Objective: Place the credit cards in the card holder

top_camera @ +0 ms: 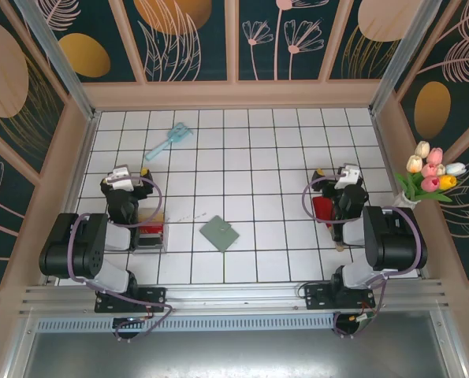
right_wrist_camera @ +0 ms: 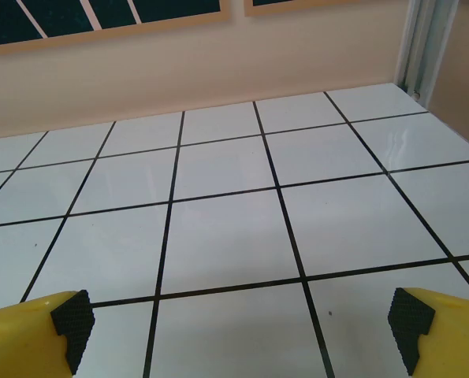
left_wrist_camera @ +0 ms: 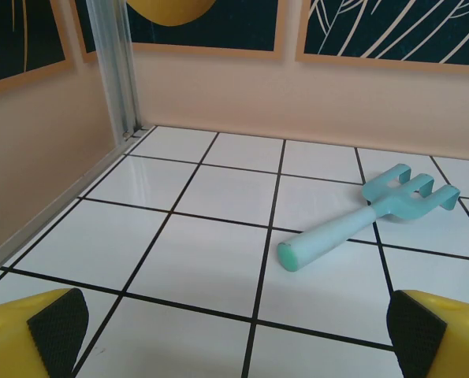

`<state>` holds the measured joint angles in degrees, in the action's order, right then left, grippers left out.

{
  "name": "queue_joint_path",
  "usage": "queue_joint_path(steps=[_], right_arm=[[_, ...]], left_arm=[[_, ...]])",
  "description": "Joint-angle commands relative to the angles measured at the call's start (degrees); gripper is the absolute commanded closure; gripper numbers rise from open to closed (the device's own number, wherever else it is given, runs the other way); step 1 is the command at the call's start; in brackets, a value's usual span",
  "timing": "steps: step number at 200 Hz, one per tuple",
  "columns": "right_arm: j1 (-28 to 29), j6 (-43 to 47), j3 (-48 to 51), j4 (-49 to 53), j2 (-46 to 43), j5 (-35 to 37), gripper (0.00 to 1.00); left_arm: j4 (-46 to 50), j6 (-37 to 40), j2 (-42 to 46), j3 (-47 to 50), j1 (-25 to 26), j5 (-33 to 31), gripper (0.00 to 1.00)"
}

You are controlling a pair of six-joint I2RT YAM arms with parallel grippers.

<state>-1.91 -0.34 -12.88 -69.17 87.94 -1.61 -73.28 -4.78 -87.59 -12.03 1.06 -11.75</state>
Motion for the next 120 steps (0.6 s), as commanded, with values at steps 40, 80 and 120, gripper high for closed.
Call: queue_joint_path(steps=[40,80,120], right_arm=[[-0.5,-0.3,-0.9,-1.3,0.4,-1.1,0.01],[-0.4,-0.2,-0.9,-1.4,0.3,-0.9,0.01],[0.3,0.6,-0.9,-0.5,-0.8,-1.2,0.01]], left_arm=[[-0.9,-0.3,0.5,-0.9,-0.3,1.1,0.01],[-1.0,-0.2,0.5,-0.9,-0.2,1.2,0.01],[-4.9,-0.3,3.8,2.7,-0.3,1.8,0.01]])
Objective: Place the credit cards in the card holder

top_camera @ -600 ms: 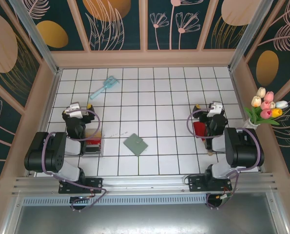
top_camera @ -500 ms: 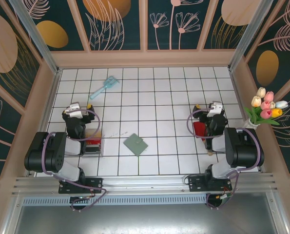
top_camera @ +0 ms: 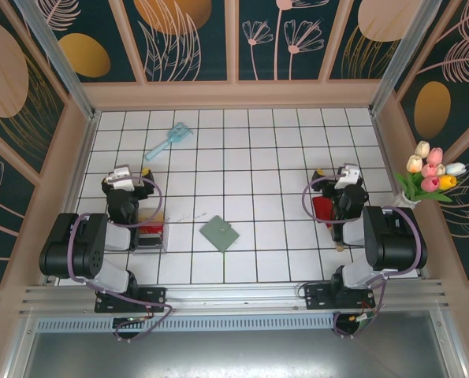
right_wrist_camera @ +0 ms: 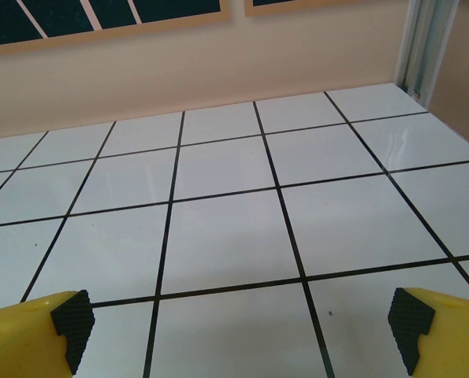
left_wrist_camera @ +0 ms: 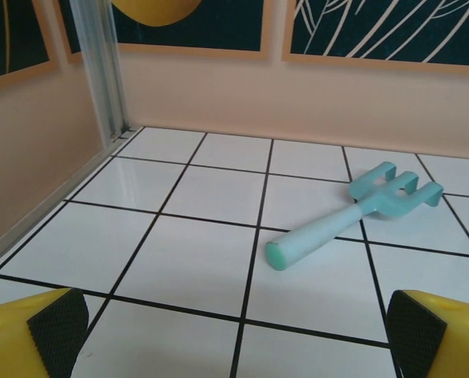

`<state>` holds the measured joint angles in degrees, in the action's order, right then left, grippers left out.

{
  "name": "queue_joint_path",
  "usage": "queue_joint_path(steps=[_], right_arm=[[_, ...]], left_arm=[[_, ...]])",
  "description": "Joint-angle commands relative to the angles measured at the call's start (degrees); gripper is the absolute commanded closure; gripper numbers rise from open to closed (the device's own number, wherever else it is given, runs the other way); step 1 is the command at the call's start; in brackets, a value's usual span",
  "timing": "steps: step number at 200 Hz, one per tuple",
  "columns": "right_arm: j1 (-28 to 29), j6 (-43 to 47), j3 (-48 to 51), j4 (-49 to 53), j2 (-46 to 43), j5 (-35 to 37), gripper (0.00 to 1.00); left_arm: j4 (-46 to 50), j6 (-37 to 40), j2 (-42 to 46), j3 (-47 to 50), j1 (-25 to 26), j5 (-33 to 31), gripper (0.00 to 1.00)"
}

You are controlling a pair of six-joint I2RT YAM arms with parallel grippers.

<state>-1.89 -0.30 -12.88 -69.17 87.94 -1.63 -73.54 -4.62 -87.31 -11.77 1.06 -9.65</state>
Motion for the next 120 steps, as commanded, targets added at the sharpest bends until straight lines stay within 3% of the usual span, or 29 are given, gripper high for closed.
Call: queue_joint_path(steps=[1,21,46,61,71,86,99,108,120], right_arm=[[0.3,0.6,-0.8,-0.5,-0.9,-1.1,0.01],[0.5,0.5,-2.4,5.0,-4.9,-0.5,0.01],[0.6,-4.5,-14.3,35.1,-13.0,-1.1,0.01],[0.5,-13.1,-23.5,52.4,-14.1,-4.7,0.01],[0.2,-16.3,-28.7,60.9,-13.2,-14.1,0.01],[0.8,-19.1,-31.9,65.7,-11.6,-28.5,0.01],[2.5,-23.5,-32.1,66.1,-11.0,-34.5,0.02],[4.7,-22.8,-32.9,67.5,-10.5,-37.2,0.02],[8.9,-21.6,-35.2,71.3,-9.9,-35.5,0.03]], left_arm=[[-4.7,-0.6,3.7,2.6,-0.3,-0.6,0.01],[1.9,-2.2,12.7,3.3,-0.2,-5.1,0.01],[26.4,-6.6,25.2,-4.5,-0.3,-7.8,0.01],[42.3,-20.0,31.6,-9.9,-0.3,-14.0,0.01],[55.7,-30.7,35.3,-13.9,-0.3,-17.6,0.01],[65.8,-32.2,39.8,-17.1,-0.3,-11.4,0.01],[76.5,-42.3,43.3,-18.6,-0.3,-10.8,0.01],[80.1,-46.7,46.1,-17.4,-0.2,-8.4,0.01],[84.7,-52.2,50.1,-15.4,-0.2,-4.7,0.01]])
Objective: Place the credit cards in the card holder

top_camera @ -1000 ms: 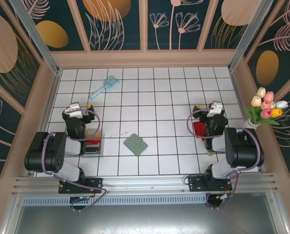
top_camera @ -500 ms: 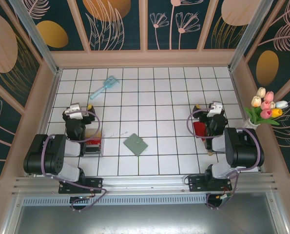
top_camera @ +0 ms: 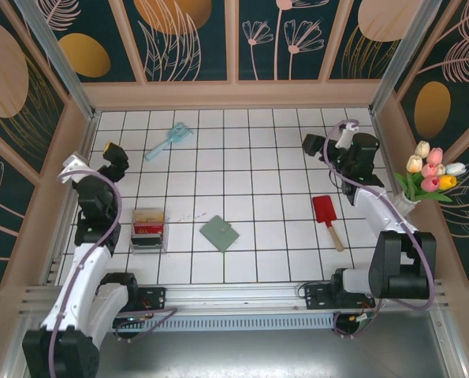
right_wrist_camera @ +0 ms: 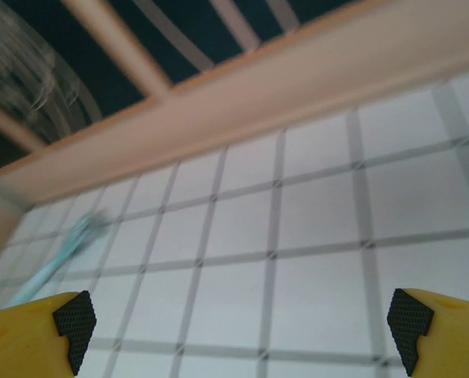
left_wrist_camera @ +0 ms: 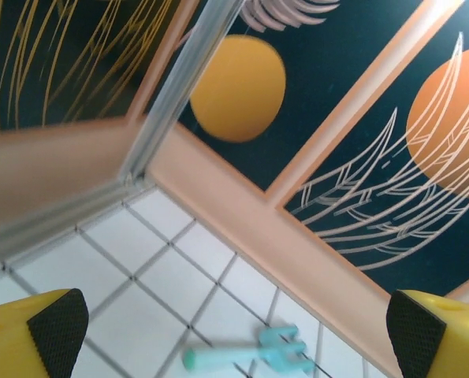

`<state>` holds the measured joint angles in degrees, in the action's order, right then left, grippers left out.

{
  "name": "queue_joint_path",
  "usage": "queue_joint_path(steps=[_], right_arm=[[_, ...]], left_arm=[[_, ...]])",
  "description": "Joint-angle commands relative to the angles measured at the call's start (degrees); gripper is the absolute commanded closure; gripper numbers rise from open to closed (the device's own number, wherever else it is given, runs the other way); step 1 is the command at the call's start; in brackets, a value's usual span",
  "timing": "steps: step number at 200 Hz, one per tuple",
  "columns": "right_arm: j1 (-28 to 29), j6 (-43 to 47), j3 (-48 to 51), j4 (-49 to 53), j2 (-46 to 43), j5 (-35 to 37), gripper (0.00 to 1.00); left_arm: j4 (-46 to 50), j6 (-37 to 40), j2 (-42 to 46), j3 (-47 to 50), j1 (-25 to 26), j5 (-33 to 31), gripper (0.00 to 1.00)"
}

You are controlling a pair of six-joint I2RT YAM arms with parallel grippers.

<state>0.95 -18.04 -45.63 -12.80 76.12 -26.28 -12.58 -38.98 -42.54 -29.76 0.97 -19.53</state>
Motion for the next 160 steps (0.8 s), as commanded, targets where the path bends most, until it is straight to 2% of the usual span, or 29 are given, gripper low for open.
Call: queue_joint_path(steps=[1,27,51,65,109,141,160], right_arm=[[6.5,-3.7,-2.6,15.1,2.0,-10.6,0.03],[17.1,-4.9,-4.0,15.4,1.8,-4.7,0.03],[23.8,-7.8,-4.3,12.9,3.4,-2.2,0.02],[26.8,-8.3,-4.6,12.4,5.0,-1.0,0.02],[31.9,-8.0,-7.7,13.0,11.3,1.4,0.02],[33.9,-8.5,-8.8,11.7,13.0,1.5,0.02],[34.6,-8.5,-9.4,11.7,14.3,1.7,0.02]], left_arm=[[24.1,-18.2,5.6,2.6,-0.2,5.5,0.01],[29.4,-24.4,11.5,6.6,-0.2,10.2,0.01],[34.6,-26.3,7.2,7.1,-0.2,14.2,0.01],[40.5,-28.4,5.2,6.7,-0.2,12.3,0.01],[46.7,-32.1,8.4,8.1,-0.2,5.7,0.01],[46.6,-32.1,7.0,10.3,-0.2,13.1,0.01],[46.4,-32.5,8.4,11.5,-0.2,14.8,0.01]])
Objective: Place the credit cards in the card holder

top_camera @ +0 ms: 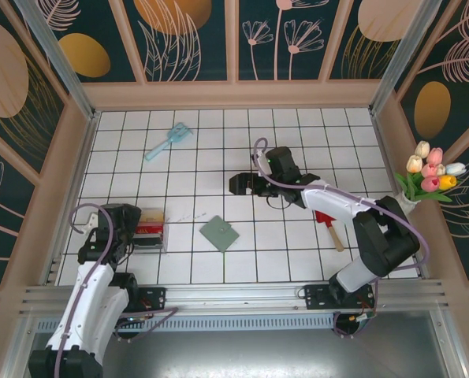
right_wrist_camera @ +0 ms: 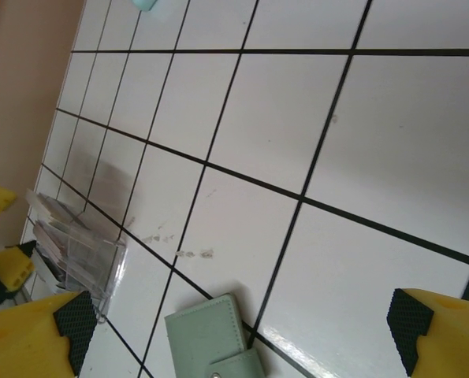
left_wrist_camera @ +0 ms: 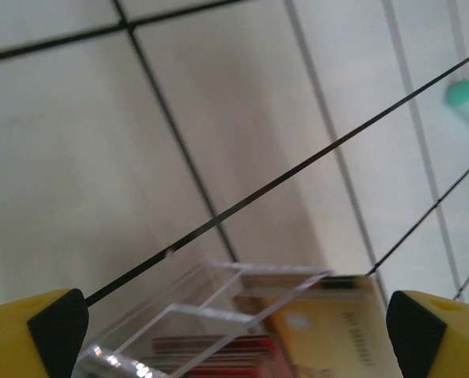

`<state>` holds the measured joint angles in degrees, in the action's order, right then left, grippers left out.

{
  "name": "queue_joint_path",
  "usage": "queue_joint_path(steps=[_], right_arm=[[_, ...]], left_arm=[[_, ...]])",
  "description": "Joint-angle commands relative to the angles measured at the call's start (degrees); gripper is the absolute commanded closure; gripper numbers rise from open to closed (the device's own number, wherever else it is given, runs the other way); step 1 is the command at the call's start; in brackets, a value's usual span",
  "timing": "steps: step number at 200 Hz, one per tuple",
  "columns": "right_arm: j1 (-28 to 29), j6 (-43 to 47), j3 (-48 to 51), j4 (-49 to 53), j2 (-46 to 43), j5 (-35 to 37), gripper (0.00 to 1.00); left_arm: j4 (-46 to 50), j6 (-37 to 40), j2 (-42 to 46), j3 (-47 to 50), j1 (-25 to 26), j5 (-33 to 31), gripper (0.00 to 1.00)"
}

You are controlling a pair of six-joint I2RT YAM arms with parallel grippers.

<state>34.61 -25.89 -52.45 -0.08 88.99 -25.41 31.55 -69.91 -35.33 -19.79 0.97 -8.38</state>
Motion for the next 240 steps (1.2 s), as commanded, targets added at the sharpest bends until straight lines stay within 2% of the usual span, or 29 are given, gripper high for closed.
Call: queue_joint_path(steps=[1,24,71,96,130,154,184,201,240], right_arm=[[1.0,-0.7,-2.7,-0.9,1.5,0.8,0.02],[1.4,-0.8,-3.7,-0.6,2.6,1.4,0.02],[1.6,-1.7,-3.7,-1.3,3.6,1.1,0.02],[2.0,-2.1,-2.7,-1.0,4.1,1.5,0.02],[2.2,-3.4,-1.4,-1.5,4.8,0.2,0.02],[2.8,-4.1,-0.7,-1.9,5.6,-1.5,0.05],[3.7,-3.4,0.3,-0.3,5.8,-2.1,0.13],[4.2,-2.0,1.2,1.4,5.6,-1.5,0.18],[5.6,-0.7,3.0,3.9,4.7,-0.4,0.20]], left_arm=[[2.2,-1.6,1.3,1.6,-0.2,3.7,0.01],[-2.4,-2.0,0.6,4.1,-0.2,8.6,0.01],[-19.1,-3.9,-2.3,8.2,-0.1,19.5,0.01],[-27.1,-7.1,-3.8,10.2,0.3,22.4,0.02],[-36.0,-10.1,-8.3,10.2,4.6,21.7,0.01],[-43.7,-11.7,-15.6,9.0,7.8,21.9,0.01],[-45.1,-9.5,-20.5,3.8,10.7,17.2,0.02],[-48.7,-9.1,-23.7,2.1,10.8,17.8,0.02],[-52.9,-8.0,-32.7,-2.2,13.2,20.0,0.02]])
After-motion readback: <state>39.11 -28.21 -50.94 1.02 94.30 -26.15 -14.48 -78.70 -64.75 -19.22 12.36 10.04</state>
